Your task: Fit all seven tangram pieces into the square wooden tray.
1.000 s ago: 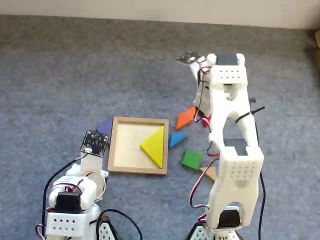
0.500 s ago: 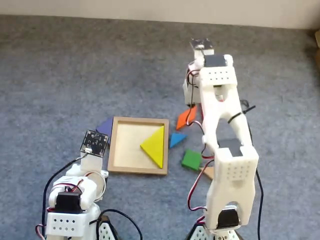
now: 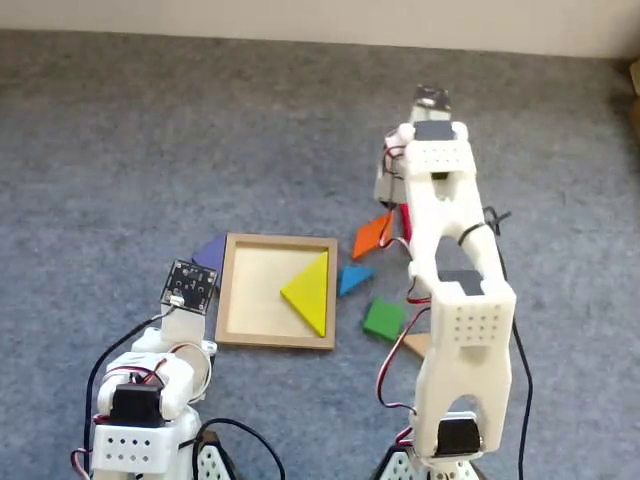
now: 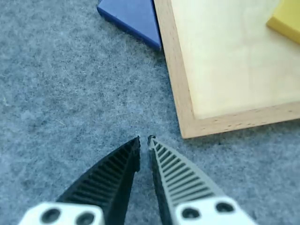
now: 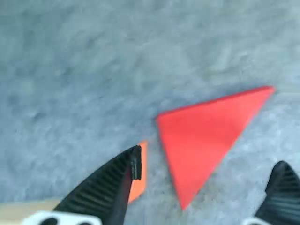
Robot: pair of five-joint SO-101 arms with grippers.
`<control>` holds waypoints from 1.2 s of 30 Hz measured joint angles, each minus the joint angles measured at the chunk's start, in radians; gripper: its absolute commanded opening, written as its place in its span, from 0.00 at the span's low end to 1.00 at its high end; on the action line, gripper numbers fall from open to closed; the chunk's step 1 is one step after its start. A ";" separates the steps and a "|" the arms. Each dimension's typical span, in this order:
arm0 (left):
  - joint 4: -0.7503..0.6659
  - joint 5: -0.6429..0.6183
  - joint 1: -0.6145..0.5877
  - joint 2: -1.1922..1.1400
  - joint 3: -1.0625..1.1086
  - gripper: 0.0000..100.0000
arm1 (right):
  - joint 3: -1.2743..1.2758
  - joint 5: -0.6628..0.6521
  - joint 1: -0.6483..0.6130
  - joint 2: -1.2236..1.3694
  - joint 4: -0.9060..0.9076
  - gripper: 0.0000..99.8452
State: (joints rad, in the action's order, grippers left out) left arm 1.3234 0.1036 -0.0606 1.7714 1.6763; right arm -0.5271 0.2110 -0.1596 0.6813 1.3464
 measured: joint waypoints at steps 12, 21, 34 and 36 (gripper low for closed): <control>0.000 0.000 0.000 0.000 0.000 0.05 | 0.000 0.037 0.006 0.043 -0.104 0.39; 0.000 0.000 0.000 0.000 0.000 0.05 | 0.000 0.060 0.029 0.089 -0.130 0.39; 0.000 0.000 0.000 0.000 0.000 0.05 | 0.000 0.063 0.031 0.092 -0.132 0.38; 0.000 0.000 0.000 0.000 0.000 0.05 | 0.000 0.063 0.031 0.092 -0.132 0.34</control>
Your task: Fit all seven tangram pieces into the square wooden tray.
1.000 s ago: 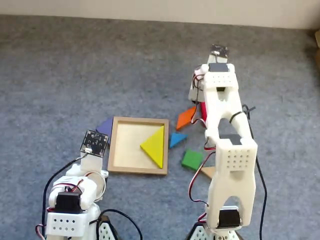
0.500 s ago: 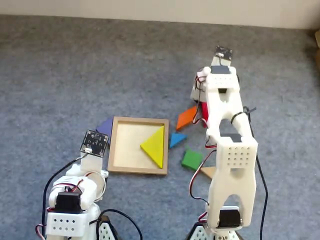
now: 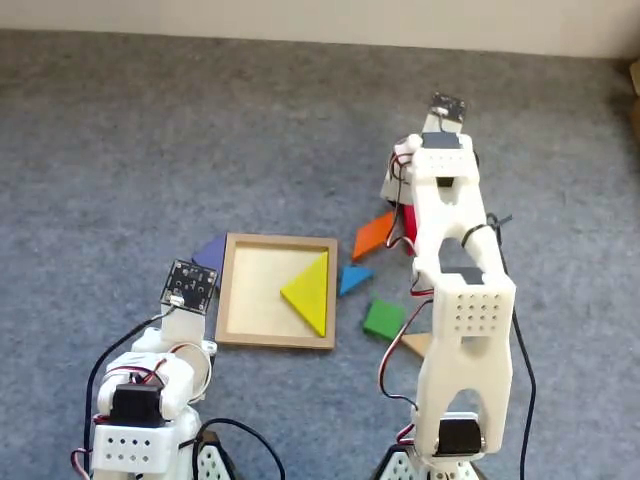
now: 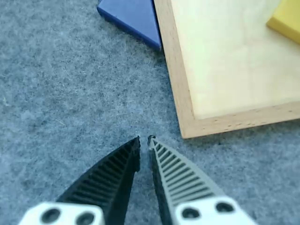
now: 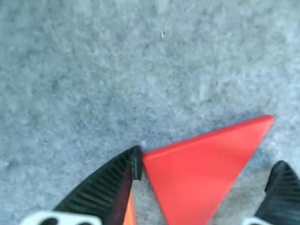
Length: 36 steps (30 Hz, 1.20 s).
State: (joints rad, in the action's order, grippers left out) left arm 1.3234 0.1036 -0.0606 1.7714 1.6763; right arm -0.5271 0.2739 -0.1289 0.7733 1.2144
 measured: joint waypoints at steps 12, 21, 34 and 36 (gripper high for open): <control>0.000 0.000 0.000 0.000 0.000 0.05 | 0.000 -0.203 0.005 0.000 0.000 0.26; 0.000 0.000 0.000 0.000 0.000 0.05 | -0.002 -0.486 0.005 0.000 0.038 0.26; 0.000 0.000 0.000 0.000 0.000 0.05 | 0.000 -0.632 -0.011 -0.072 0.158 0.26; 0.000 0.000 0.000 0.000 0.000 0.05 | 0.000 -0.638 -0.037 -0.087 0.187 0.26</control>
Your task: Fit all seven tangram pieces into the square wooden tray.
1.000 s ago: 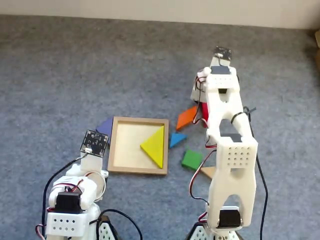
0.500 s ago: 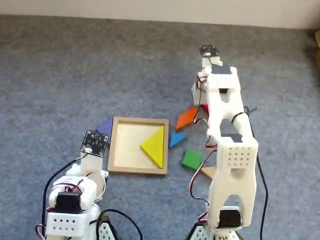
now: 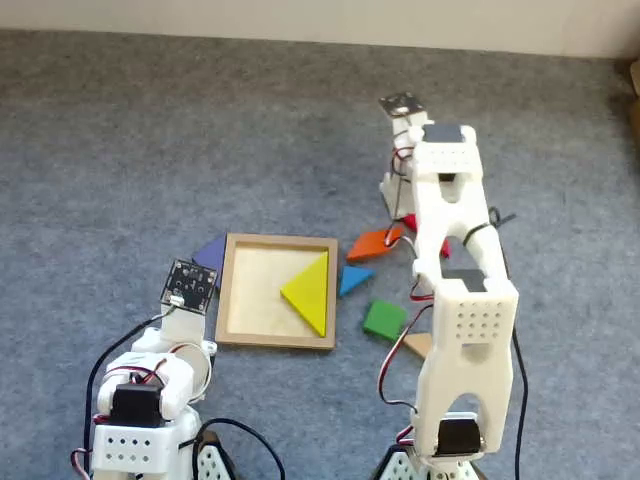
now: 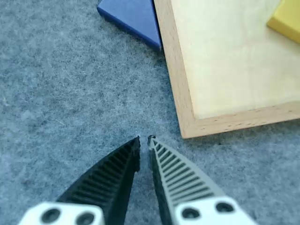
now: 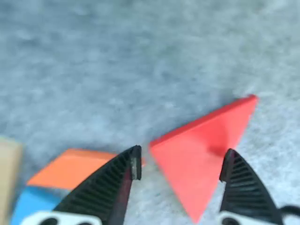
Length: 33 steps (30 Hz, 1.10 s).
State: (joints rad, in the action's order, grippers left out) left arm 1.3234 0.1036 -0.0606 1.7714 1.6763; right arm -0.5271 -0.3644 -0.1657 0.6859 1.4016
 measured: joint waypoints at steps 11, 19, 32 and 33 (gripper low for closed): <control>0.000 0.000 0.000 0.000 0.000 0.05 | 0.000 0.084 -0.058 -0.064 0.038 0.31; 0.000 0.000 0.000 0.000 0.000 0.05 | 0.000 0.183 0.003 0.008 0.012 0.36; 0.000 0.000 0.000 0.000 0.000 0.05 | -0.075 0.192 0.008 0.132 0.003 0.36; 0.000 0.000 0.000 0.000 0.000 0.05 | -0.075 0.192 0.008 0.132 0.003 0.34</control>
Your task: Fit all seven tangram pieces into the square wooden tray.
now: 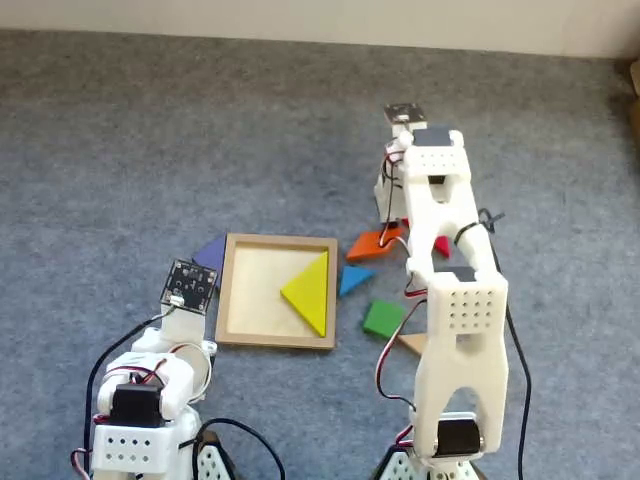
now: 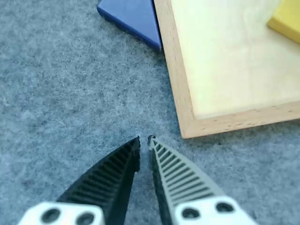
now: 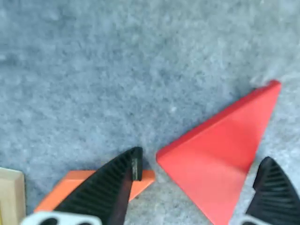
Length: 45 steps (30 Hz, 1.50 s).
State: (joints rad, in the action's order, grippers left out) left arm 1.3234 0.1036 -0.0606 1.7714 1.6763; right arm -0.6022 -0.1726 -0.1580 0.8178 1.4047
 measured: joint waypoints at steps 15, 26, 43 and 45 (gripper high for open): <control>0.000 0.000 0.000 0.000 0.000 0.05 | -0.006 -0.061 0.003 0.000 0.009 0.23; 0.000 0.000 0.000 0.000 0.000 0.05 | -0.109 -0.129 0.012 0.005 0.094 0.19; 0.000 0.000 0.000 0.000 0.000 0.05 | -0.427 -0.195 -0.110 0.025 0.336 0.27; 0.000 0.000 0.000 0.000 0.000 0.05 | -0.427 -0.132 -0.097 0.026 0.331 0.33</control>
State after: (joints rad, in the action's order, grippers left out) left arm 1.3234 0.1036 -0.0606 1.7714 1.6763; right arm -1.0288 -0.3046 -0.2547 0.8439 1.7361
